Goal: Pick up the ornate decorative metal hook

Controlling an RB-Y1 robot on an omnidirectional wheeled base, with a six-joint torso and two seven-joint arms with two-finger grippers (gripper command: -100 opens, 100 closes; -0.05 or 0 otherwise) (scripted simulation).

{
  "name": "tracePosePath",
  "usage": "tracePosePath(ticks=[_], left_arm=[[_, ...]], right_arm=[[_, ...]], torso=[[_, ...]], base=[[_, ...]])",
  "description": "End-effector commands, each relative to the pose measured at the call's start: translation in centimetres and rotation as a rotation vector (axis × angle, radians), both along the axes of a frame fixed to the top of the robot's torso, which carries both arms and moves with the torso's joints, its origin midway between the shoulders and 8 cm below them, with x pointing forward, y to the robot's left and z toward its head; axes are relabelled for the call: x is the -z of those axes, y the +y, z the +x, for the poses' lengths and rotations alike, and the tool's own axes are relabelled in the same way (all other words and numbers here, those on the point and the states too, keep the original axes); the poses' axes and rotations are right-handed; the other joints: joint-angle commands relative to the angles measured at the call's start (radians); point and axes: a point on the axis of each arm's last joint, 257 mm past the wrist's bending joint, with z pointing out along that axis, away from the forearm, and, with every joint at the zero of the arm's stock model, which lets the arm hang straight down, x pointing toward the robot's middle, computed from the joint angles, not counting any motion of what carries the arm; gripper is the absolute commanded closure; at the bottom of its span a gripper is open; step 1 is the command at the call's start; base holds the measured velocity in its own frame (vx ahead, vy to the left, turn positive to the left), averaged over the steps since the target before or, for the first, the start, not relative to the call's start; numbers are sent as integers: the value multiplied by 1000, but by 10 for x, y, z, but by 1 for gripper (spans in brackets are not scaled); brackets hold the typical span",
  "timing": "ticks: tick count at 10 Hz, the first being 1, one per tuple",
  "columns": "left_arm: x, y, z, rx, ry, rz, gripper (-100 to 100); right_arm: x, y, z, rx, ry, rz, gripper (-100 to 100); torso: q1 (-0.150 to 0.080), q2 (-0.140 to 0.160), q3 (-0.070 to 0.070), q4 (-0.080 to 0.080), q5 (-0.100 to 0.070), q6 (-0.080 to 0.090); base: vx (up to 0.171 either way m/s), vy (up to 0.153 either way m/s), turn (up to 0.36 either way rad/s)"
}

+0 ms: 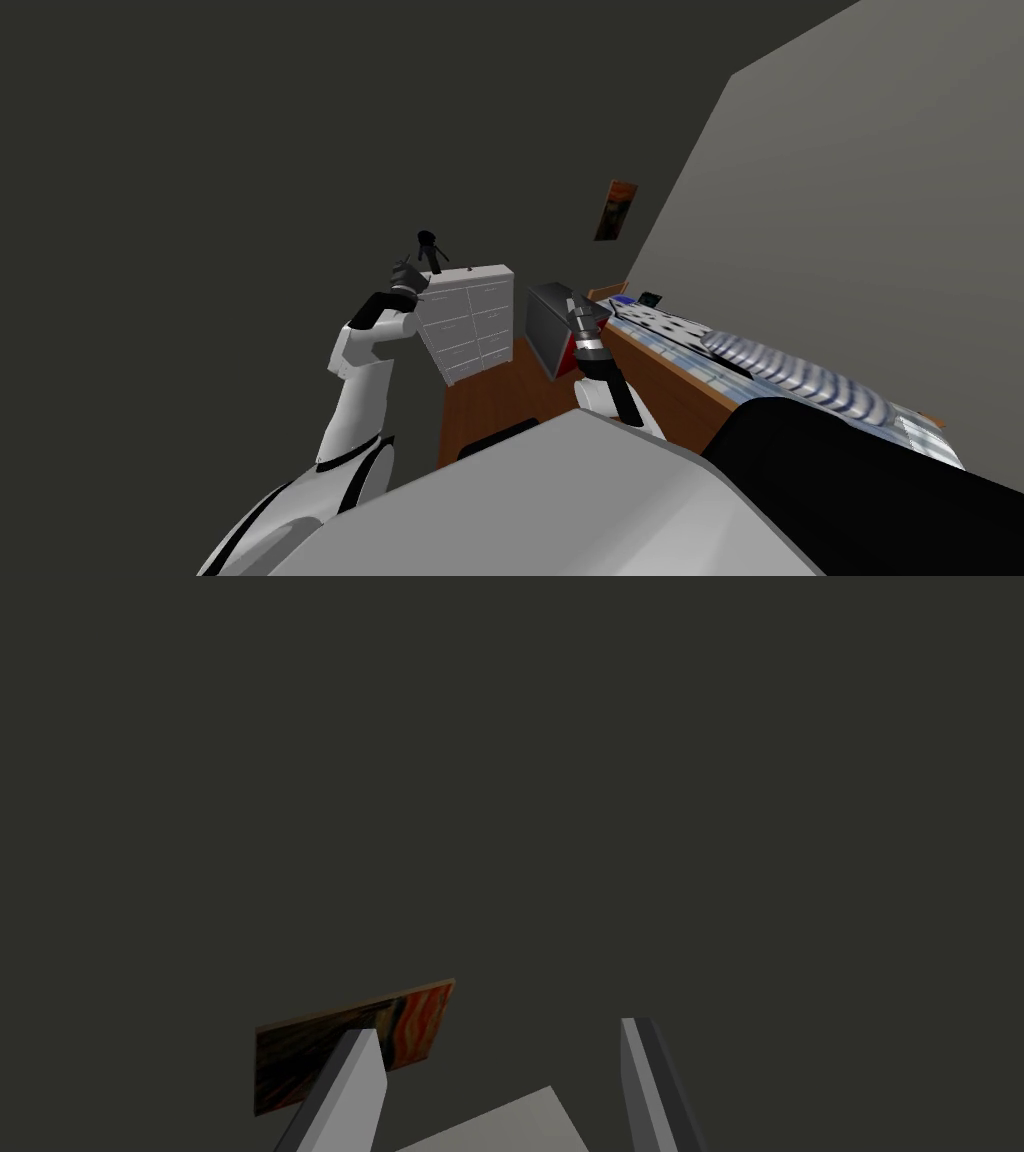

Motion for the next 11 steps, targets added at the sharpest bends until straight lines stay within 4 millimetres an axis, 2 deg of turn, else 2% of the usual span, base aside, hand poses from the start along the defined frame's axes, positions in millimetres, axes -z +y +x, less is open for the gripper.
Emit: tracePosePath(ticks=[1,3,4,5,10,11], left_arm=[[5,1,15,-2,51,-23,-100],[3,-5,23,6,83,-24,-100],[7,-3,35,1,122,-46,-100],[0,-9,40,10,132,-46,-100],[9,-12,66,1,265,-88,-100],[8,-17,70,7,288,-87,-100]], right_arm=[[0,0,0,0,0,0,0],[0,0,0,0,0,0,0],[0,0,0,0,0,0,0],[0,0,0,0,0,0,0],[0,0,0,0,0,0,0],[0,0,0,0,0,0,0]], torso=[[0,0,0,0,0,0],[-1,0,0,0,0,0],[0,-1,0,0,0,0],[-1,-1,-1,0,0,0],[0,-2,-1,-1,0,0],[0,-3,-1,-1,0,0]], base=[[-45,-11,-13],[-30,-9,-4],[-23,-9,-16],[-22,-9,-10],[-4,-7,-11],[8,-8,-12]])
